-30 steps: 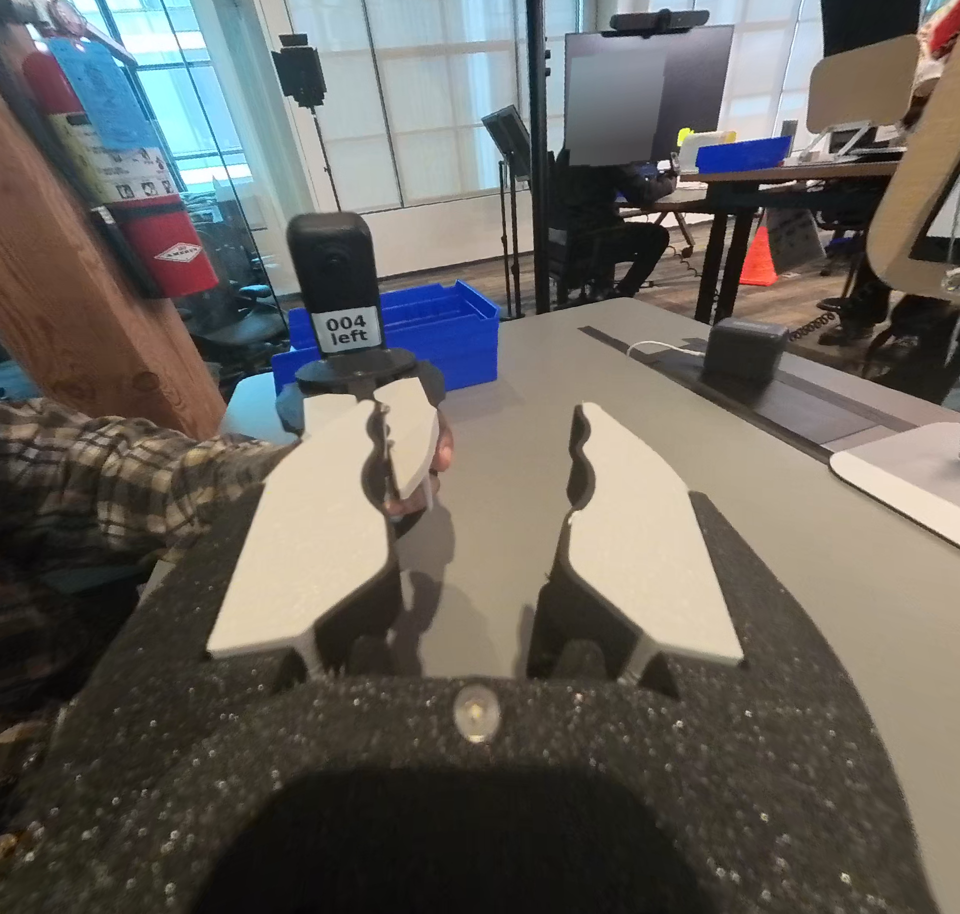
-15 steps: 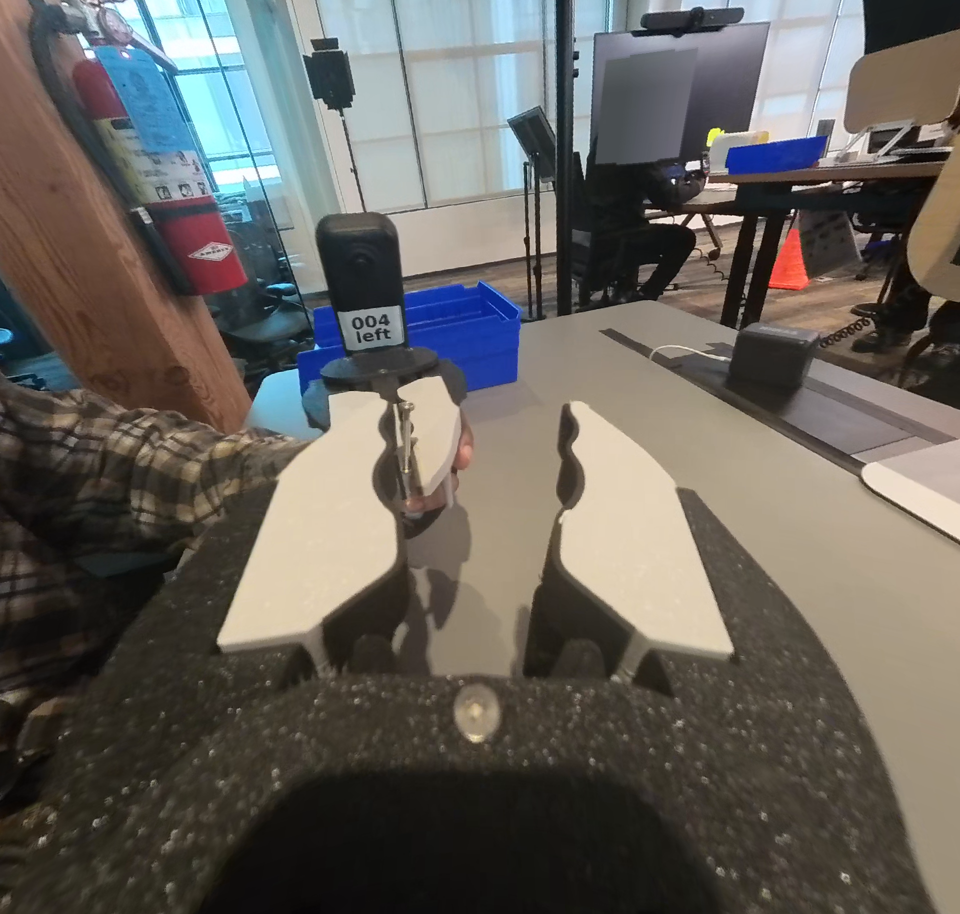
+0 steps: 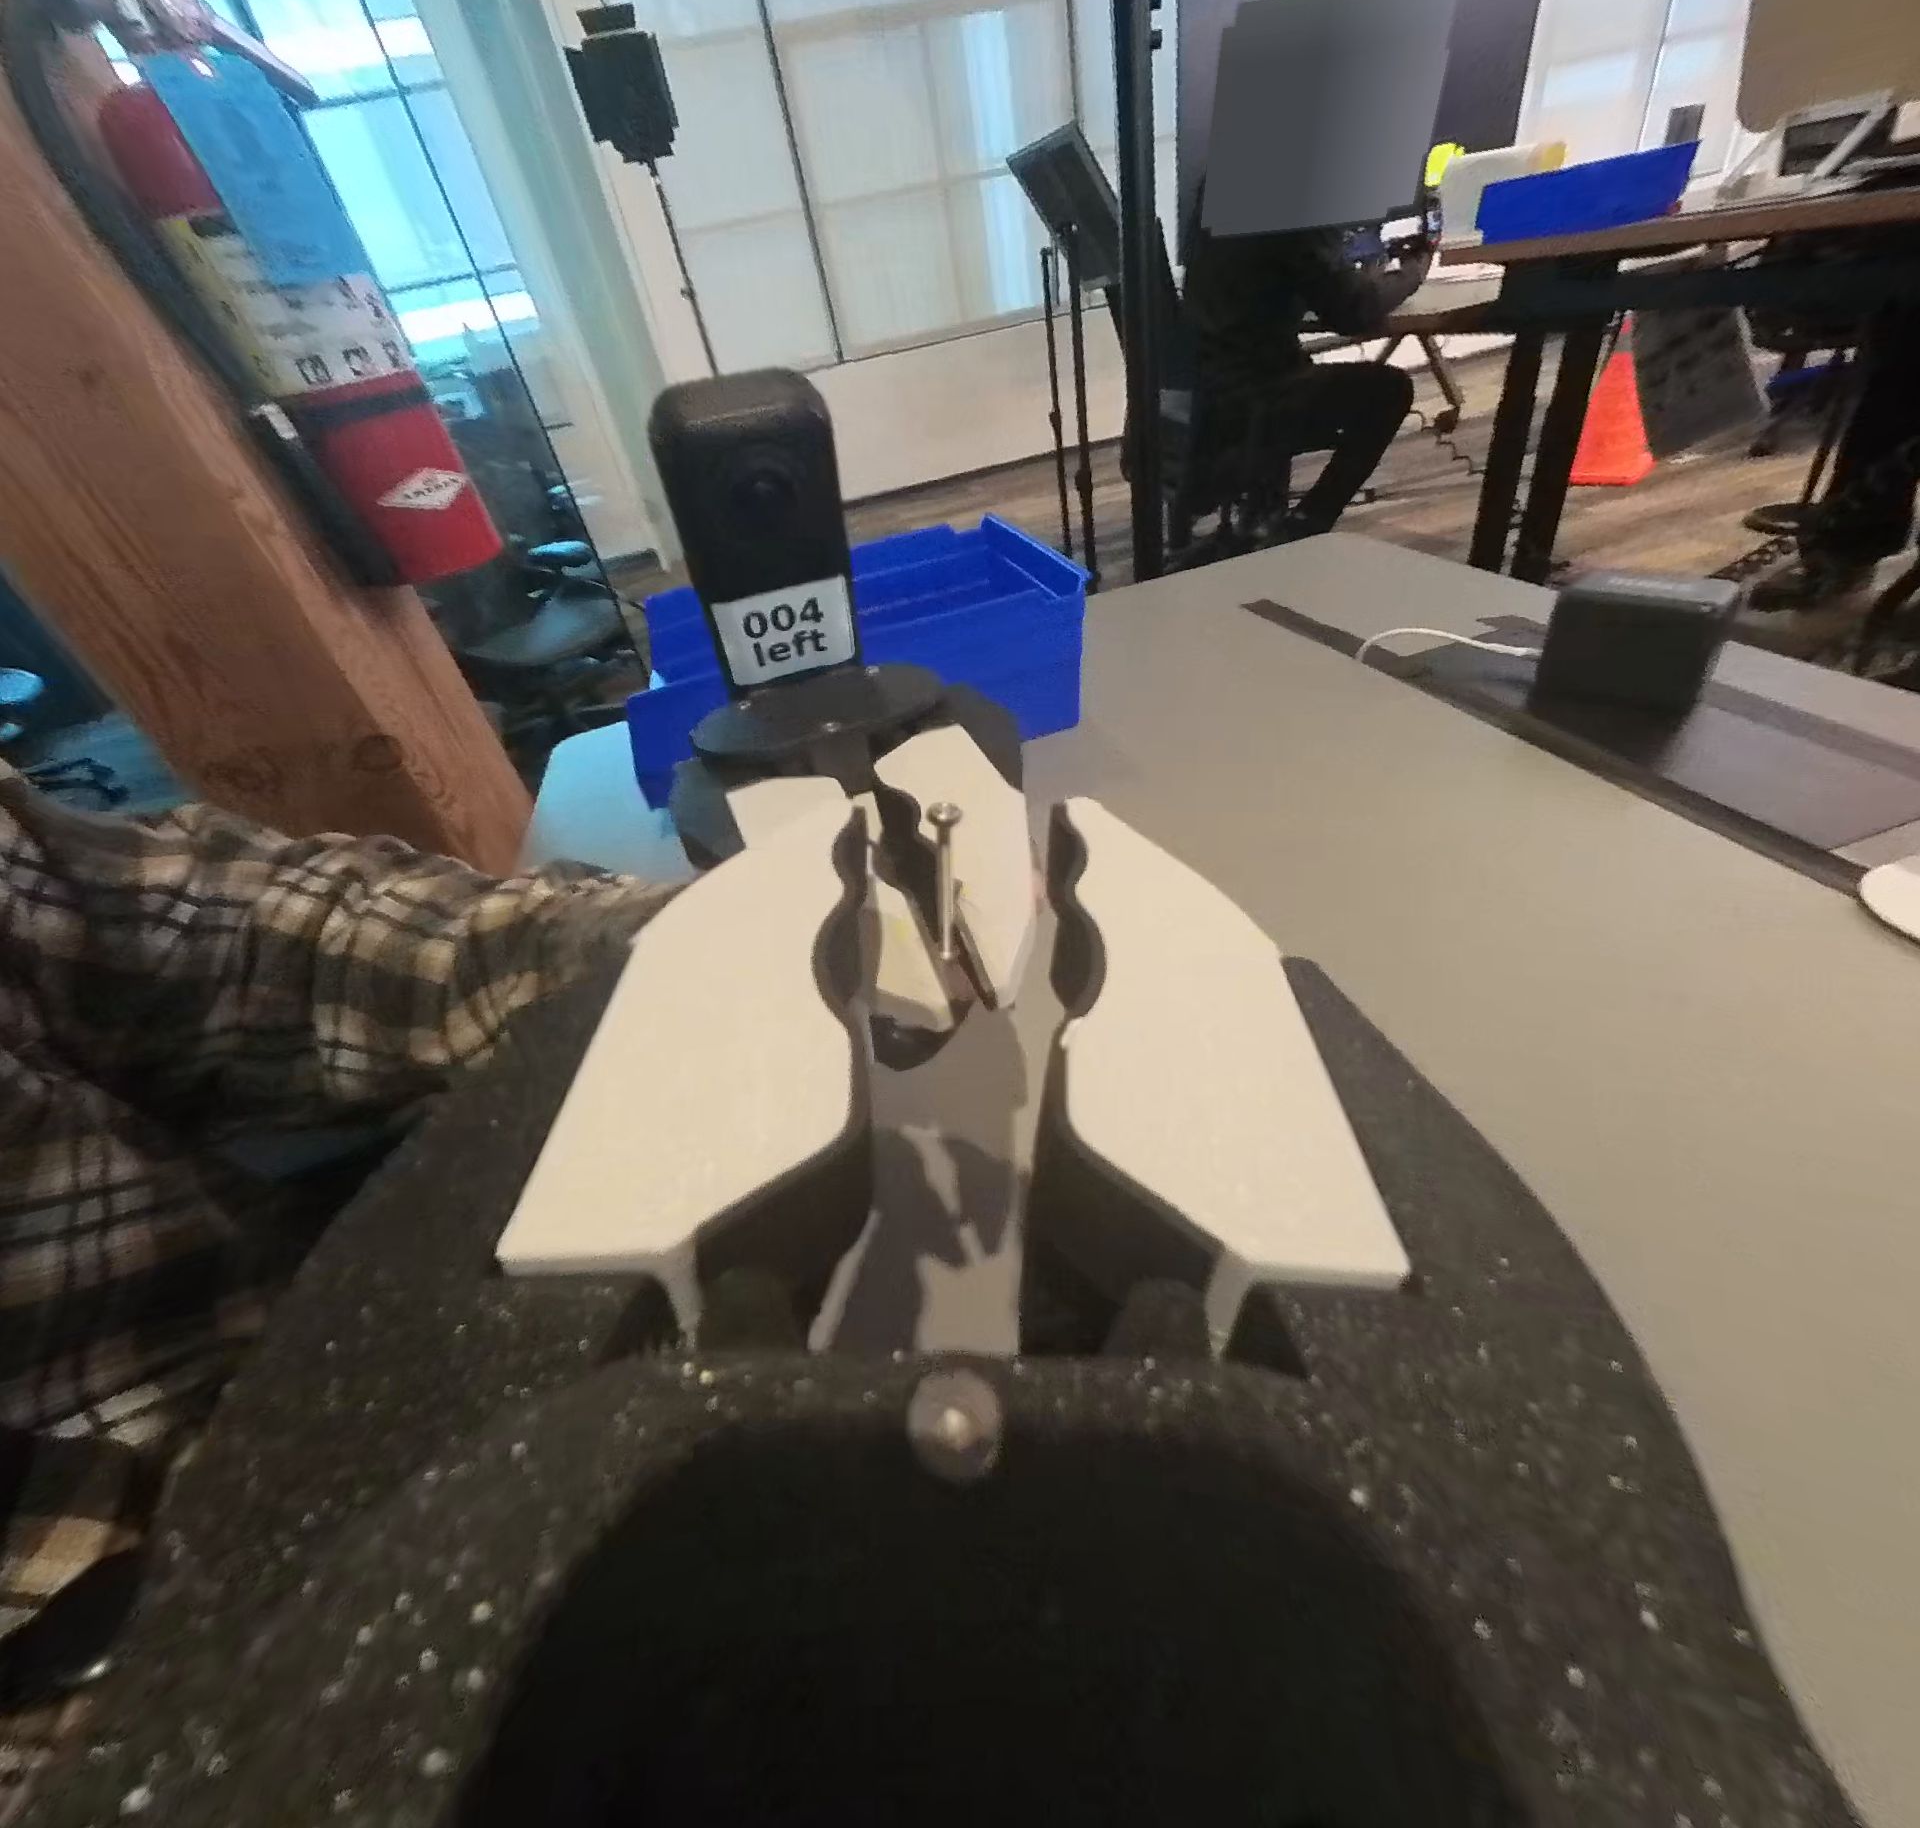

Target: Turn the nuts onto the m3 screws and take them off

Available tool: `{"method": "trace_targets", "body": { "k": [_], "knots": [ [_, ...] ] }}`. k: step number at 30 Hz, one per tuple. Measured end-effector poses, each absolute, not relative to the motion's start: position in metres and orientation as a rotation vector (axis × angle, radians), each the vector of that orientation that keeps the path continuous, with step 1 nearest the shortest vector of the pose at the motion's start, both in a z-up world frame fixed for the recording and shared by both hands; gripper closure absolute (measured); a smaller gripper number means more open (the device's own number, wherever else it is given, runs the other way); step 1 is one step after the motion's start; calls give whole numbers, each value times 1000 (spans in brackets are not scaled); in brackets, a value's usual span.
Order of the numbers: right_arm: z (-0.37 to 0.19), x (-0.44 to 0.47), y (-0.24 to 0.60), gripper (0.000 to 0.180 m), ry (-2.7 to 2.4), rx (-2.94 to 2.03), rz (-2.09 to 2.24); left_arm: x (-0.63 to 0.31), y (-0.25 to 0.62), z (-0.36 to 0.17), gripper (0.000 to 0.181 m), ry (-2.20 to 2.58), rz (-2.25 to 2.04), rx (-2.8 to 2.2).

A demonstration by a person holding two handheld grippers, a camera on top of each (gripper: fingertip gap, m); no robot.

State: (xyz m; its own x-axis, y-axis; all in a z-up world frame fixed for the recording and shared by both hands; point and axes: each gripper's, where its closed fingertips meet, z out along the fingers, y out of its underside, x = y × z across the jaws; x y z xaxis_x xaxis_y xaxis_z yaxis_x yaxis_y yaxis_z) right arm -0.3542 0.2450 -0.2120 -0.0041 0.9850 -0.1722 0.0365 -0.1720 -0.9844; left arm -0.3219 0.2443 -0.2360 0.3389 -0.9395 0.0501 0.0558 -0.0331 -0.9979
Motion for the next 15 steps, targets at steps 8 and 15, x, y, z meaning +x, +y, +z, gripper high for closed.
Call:
{"method": "trace_targets", "body": {
  "k": [8,15],
  "knots": [
    [-209,-356,240,163,-1167,-1327,1388,-322,243,-235,177,898,-1006,-1342],
    [-208,-354,237,175,-1198,-1299,1393,-321,241,-233,177,906,-1015,-1328]
  ]
}}
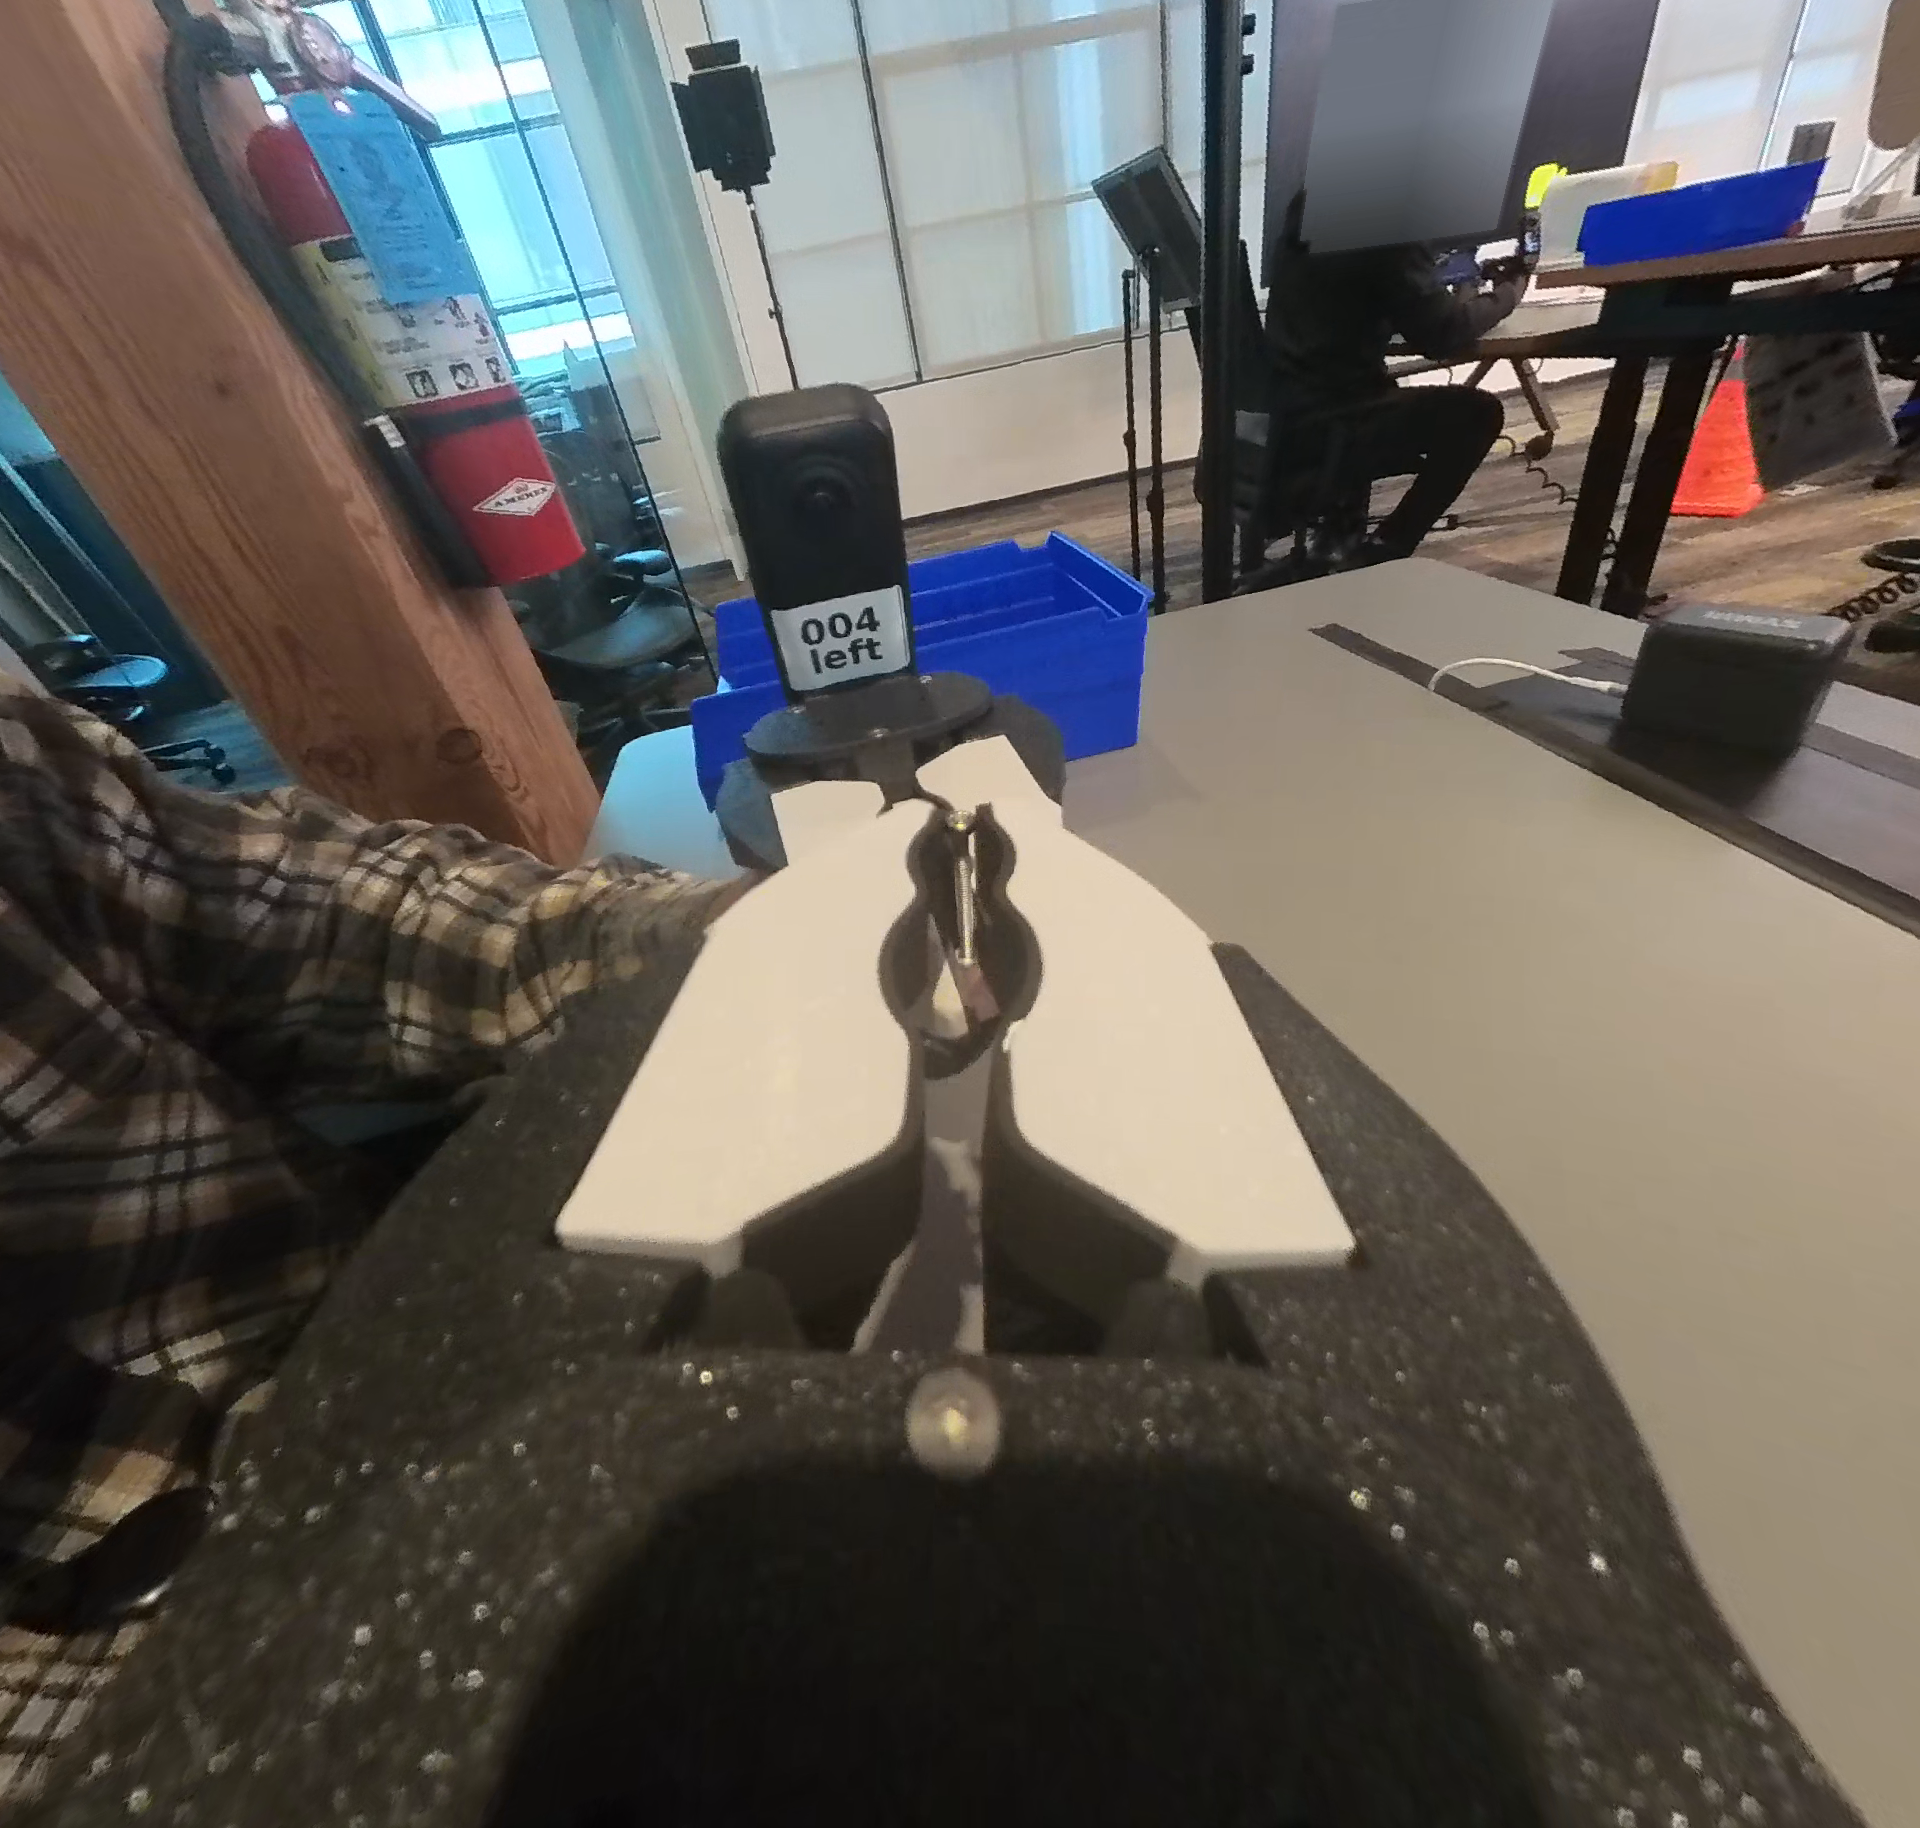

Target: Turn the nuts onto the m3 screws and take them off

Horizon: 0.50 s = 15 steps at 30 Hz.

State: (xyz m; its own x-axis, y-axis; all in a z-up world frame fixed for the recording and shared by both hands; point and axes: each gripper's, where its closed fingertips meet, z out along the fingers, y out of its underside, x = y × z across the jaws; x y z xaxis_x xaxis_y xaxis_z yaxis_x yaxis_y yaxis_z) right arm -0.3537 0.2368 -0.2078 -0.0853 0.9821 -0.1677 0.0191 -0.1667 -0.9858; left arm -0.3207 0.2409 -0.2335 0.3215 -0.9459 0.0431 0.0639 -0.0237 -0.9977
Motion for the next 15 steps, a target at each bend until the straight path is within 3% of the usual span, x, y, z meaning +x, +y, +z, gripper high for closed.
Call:
{"method": "trace_targets", "body": {
  "k": [15],
  "knots": [
    [-203,-348,228,173,-1316,-1209,1450,-315,230,-230,177,950,-1089,-1282]
  ]
}}
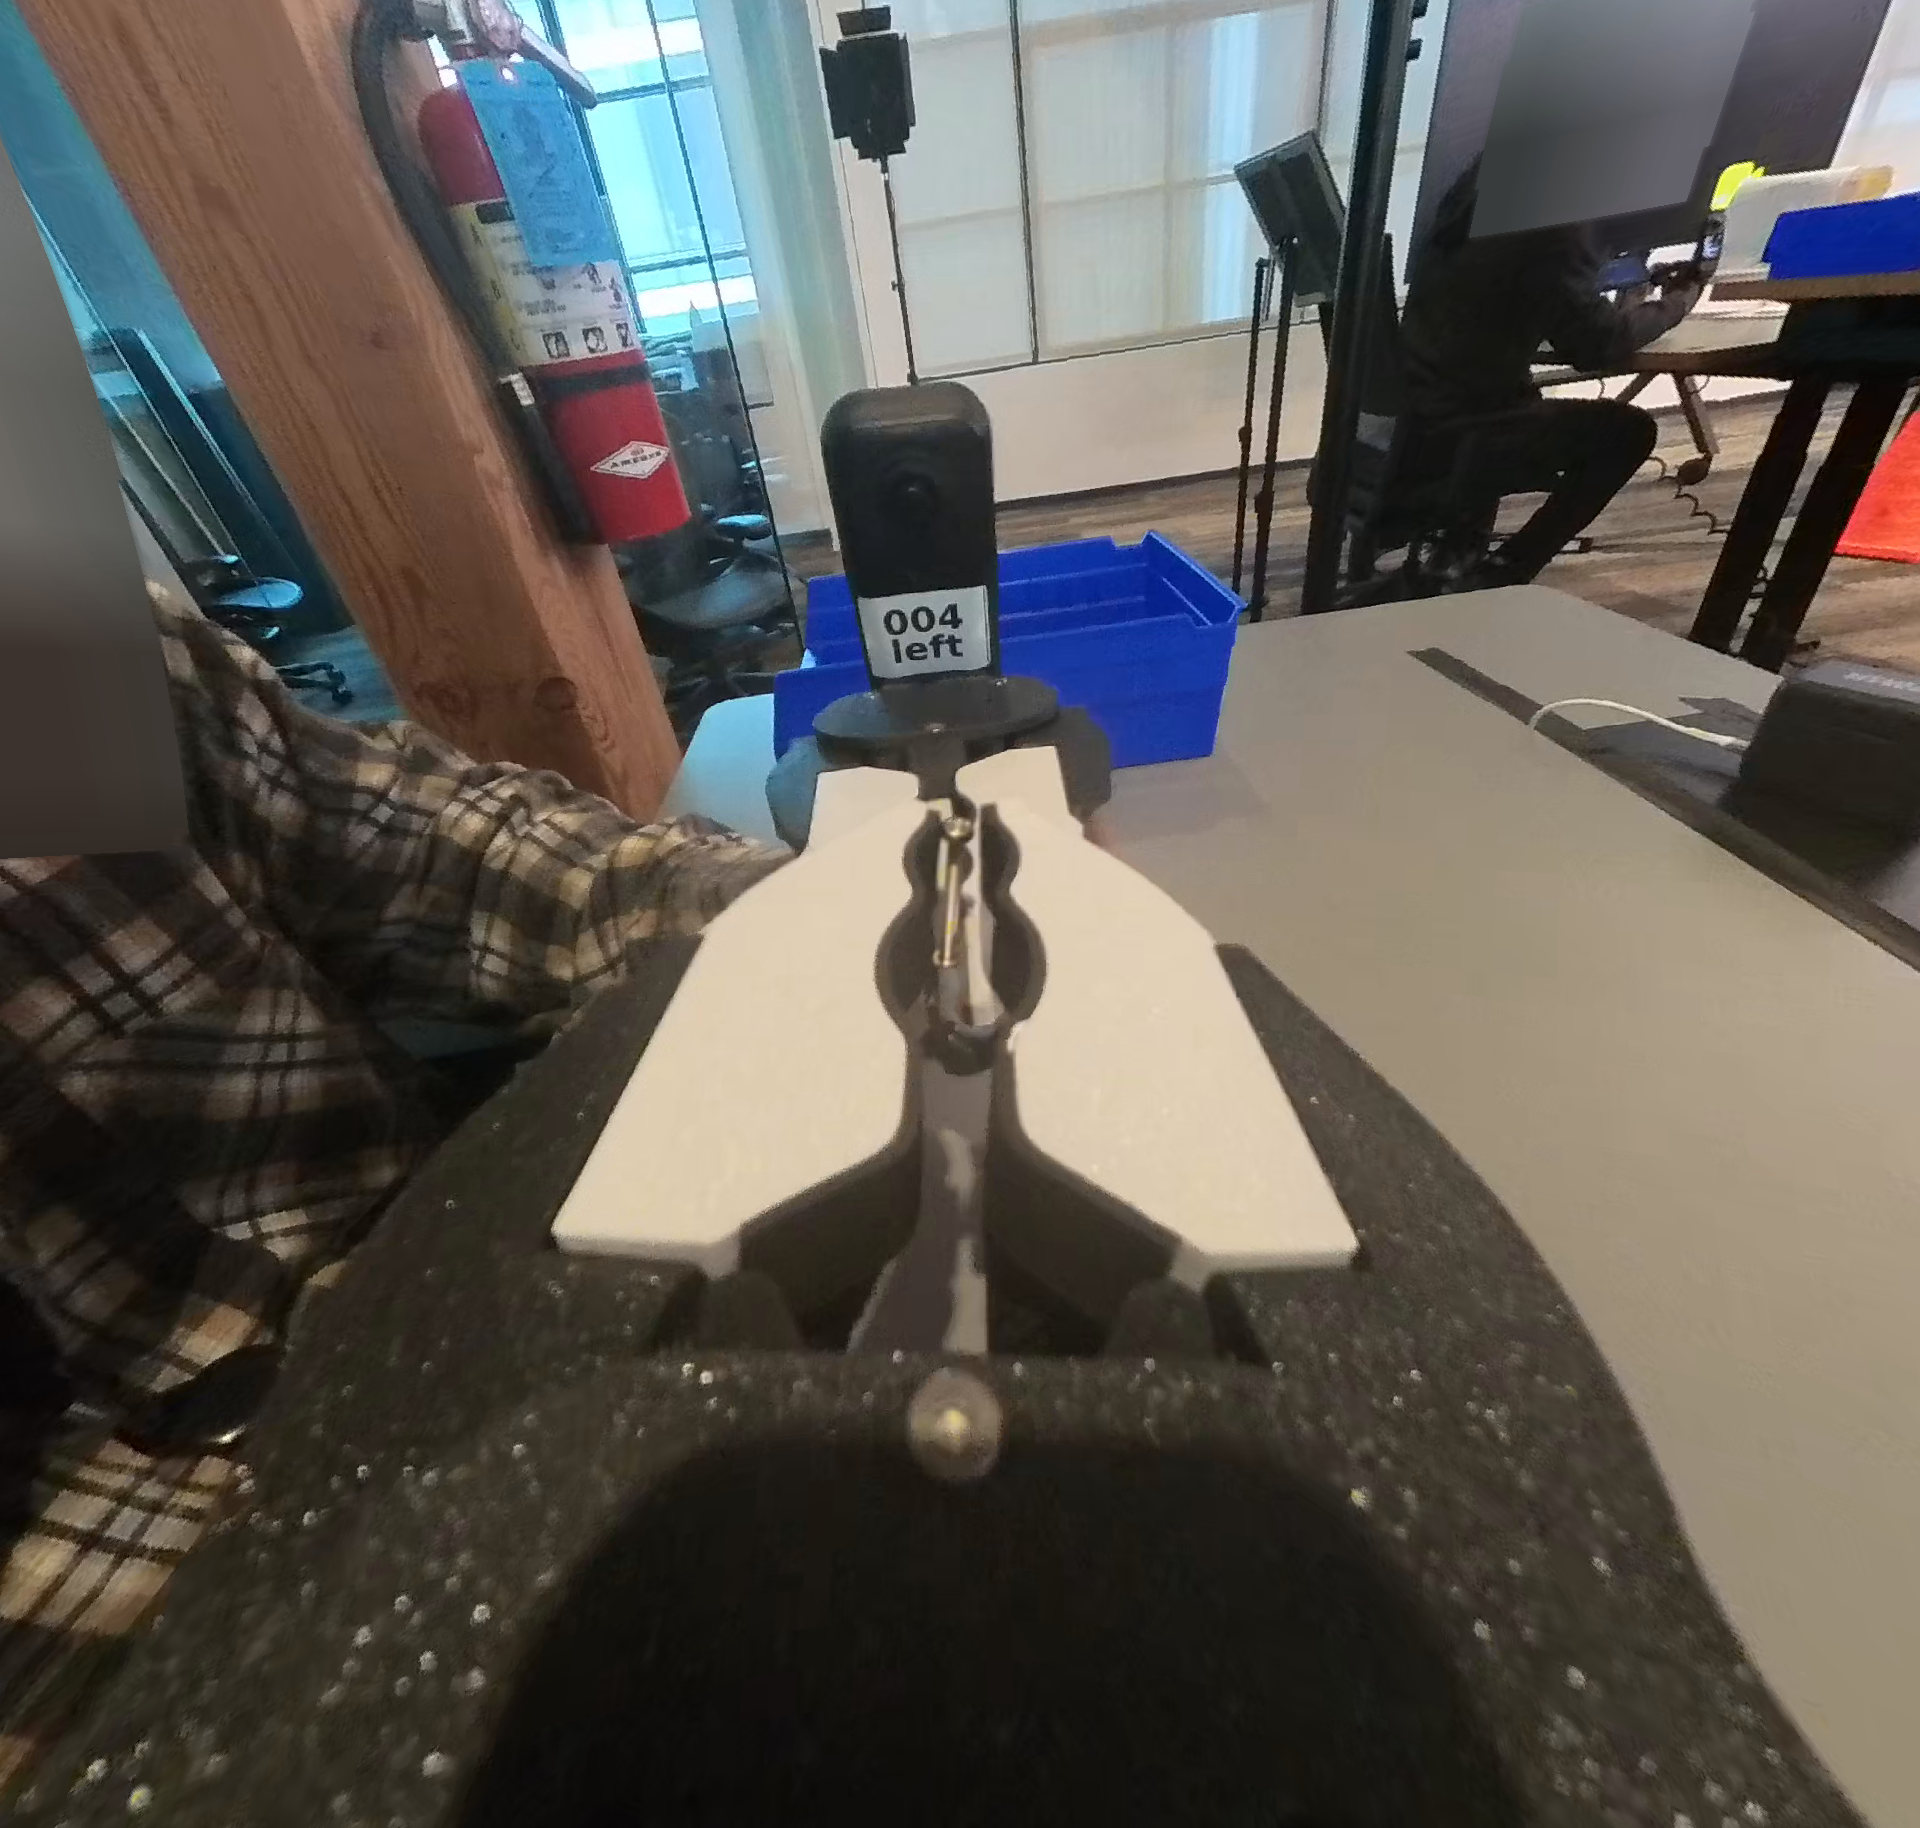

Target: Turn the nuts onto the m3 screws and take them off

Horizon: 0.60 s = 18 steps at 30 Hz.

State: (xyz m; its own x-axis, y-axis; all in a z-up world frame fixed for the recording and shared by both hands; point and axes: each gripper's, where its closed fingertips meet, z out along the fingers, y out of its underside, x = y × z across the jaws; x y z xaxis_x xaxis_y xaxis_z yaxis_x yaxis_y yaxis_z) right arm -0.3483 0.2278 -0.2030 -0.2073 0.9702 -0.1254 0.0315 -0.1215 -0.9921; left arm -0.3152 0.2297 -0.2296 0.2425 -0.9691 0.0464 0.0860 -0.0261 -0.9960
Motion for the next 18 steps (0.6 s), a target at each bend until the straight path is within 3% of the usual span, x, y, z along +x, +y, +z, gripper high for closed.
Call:
{"method": "trace_targets", "body": {
  "k": [18],
  "knots": [
    [-198,-342,238,158,-1240,-1223,1470,-318,230,-226,177,929,-1086,-1263]
  ]
}}
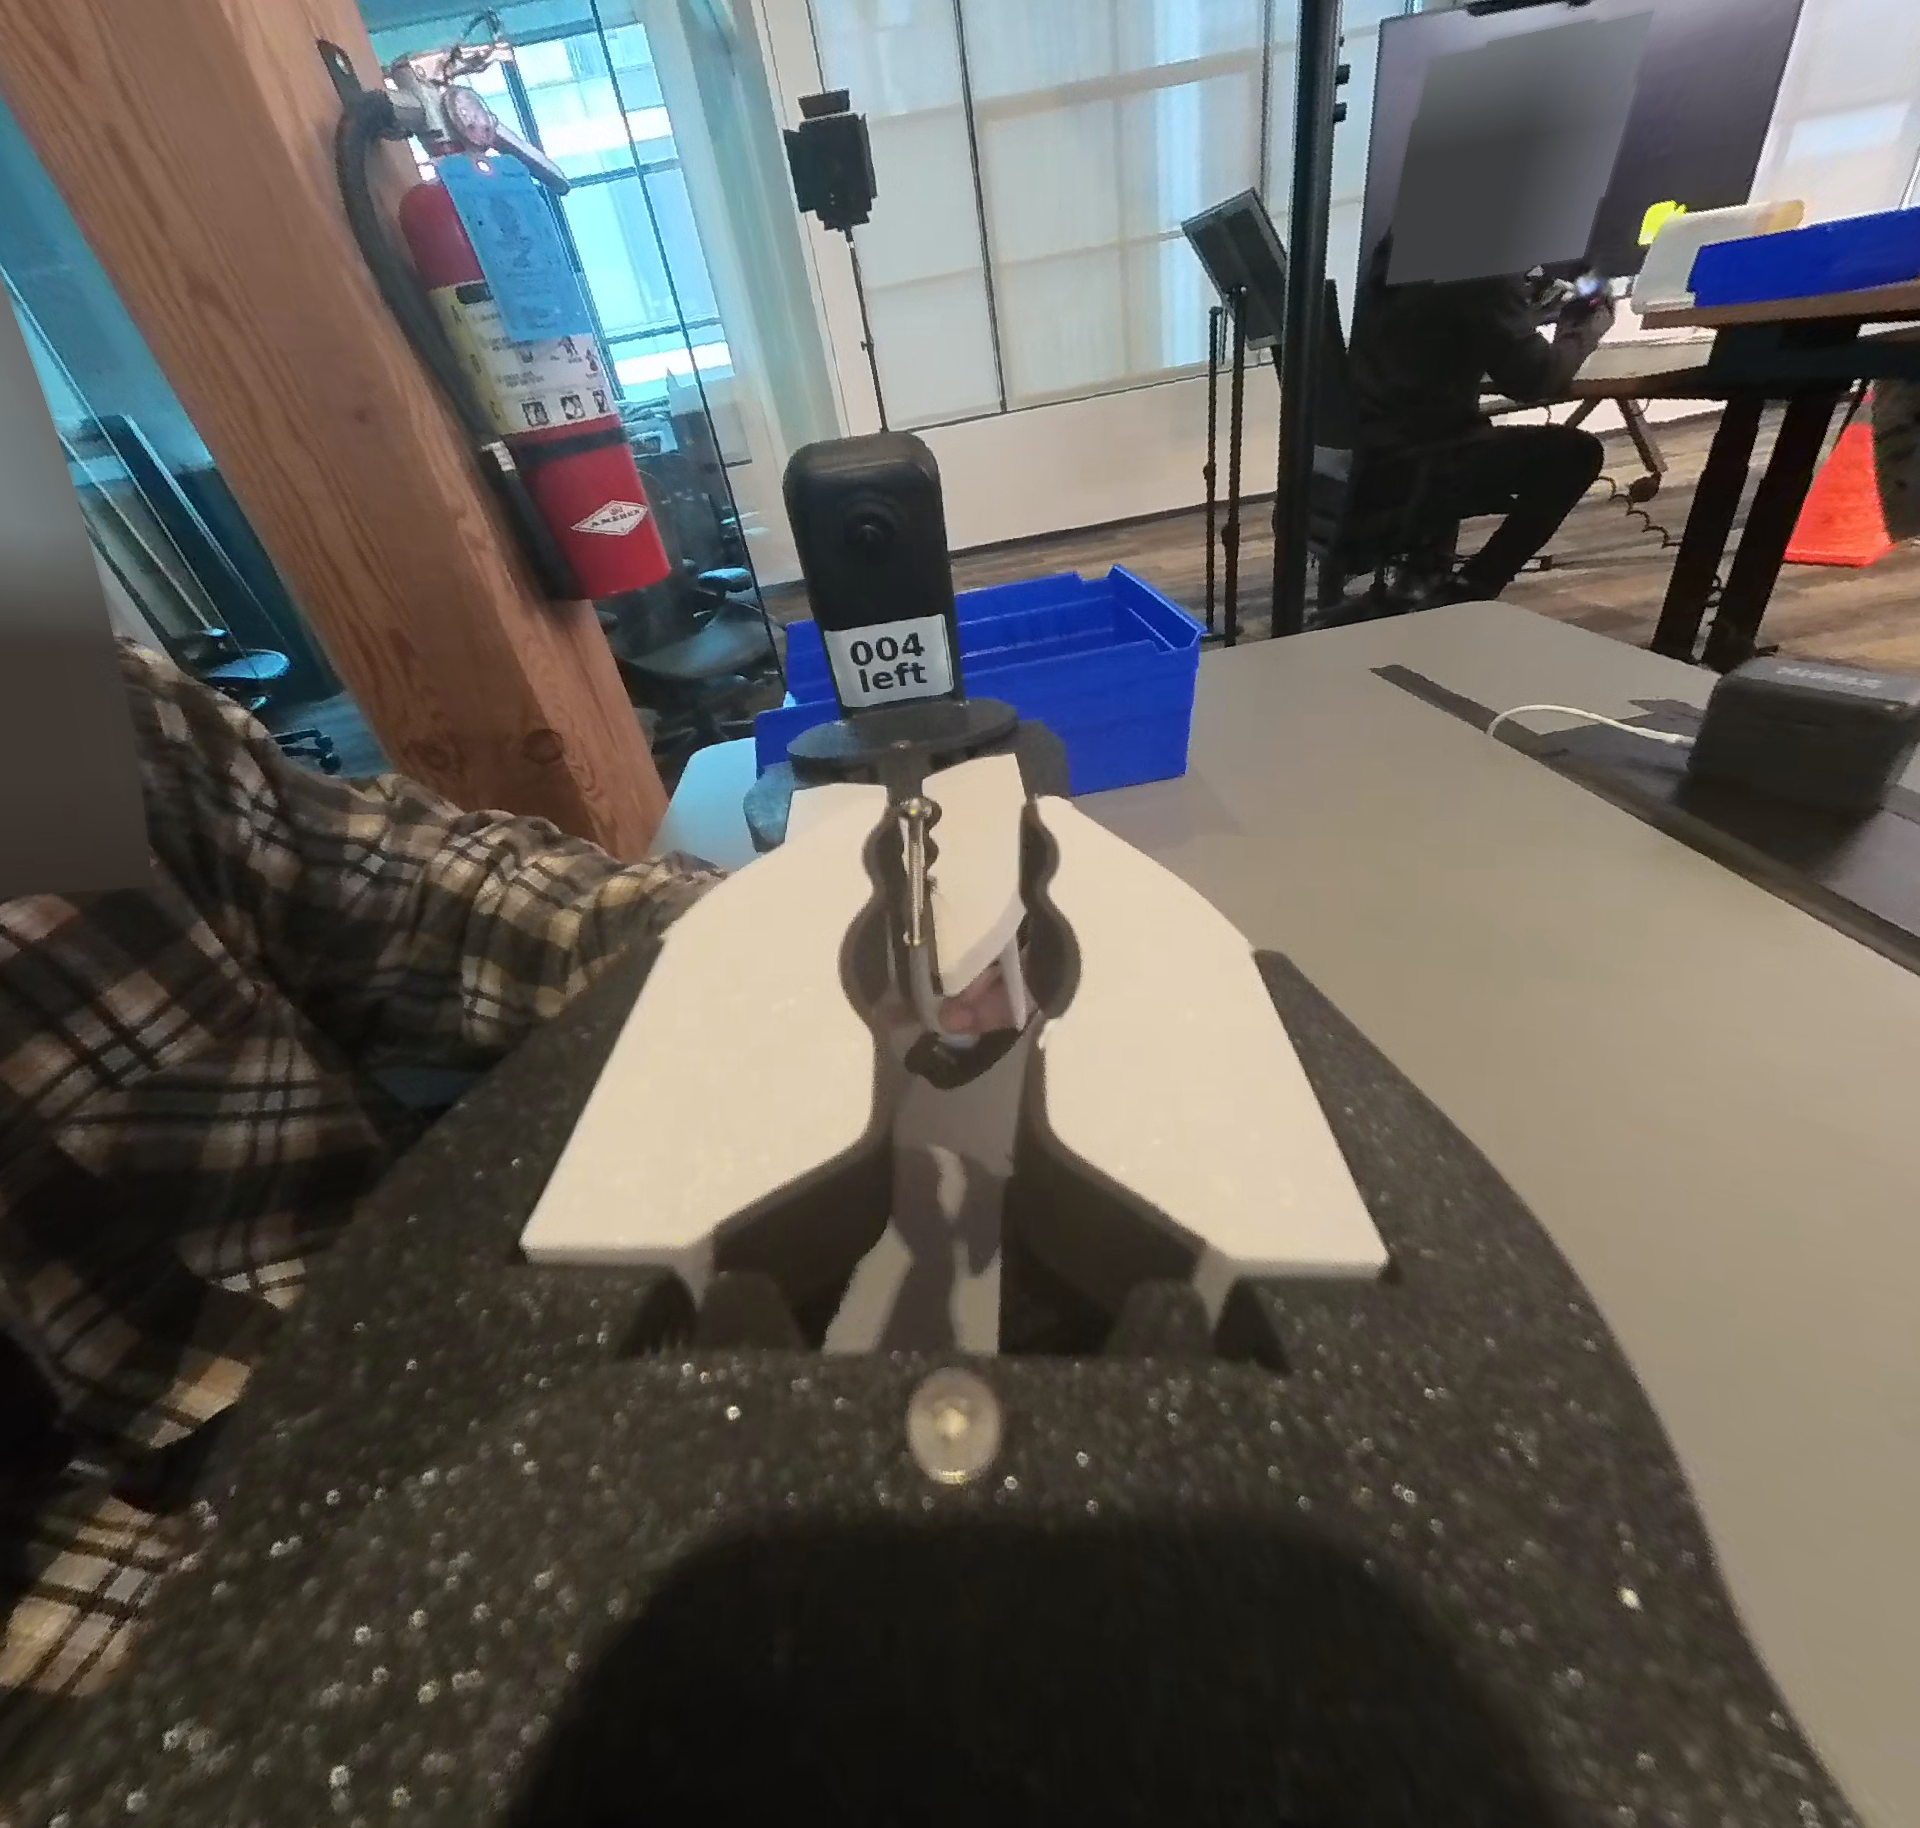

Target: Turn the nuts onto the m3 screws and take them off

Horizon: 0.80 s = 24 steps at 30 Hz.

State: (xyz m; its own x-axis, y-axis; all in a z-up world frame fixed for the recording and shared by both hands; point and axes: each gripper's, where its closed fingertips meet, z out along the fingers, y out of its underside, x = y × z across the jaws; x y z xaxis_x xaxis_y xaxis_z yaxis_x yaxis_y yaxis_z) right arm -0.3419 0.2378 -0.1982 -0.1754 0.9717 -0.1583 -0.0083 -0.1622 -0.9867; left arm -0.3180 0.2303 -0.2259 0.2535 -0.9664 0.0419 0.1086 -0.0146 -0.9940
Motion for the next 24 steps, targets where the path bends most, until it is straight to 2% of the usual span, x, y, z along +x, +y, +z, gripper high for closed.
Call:
{"method": "trace_targets", "body": {
  "k": [24],
  "knots": [
    [-198,-342,241,156,-1219,-1226,1441,-319,230,-224,177,928,-1079,-1261]
  ]
}}
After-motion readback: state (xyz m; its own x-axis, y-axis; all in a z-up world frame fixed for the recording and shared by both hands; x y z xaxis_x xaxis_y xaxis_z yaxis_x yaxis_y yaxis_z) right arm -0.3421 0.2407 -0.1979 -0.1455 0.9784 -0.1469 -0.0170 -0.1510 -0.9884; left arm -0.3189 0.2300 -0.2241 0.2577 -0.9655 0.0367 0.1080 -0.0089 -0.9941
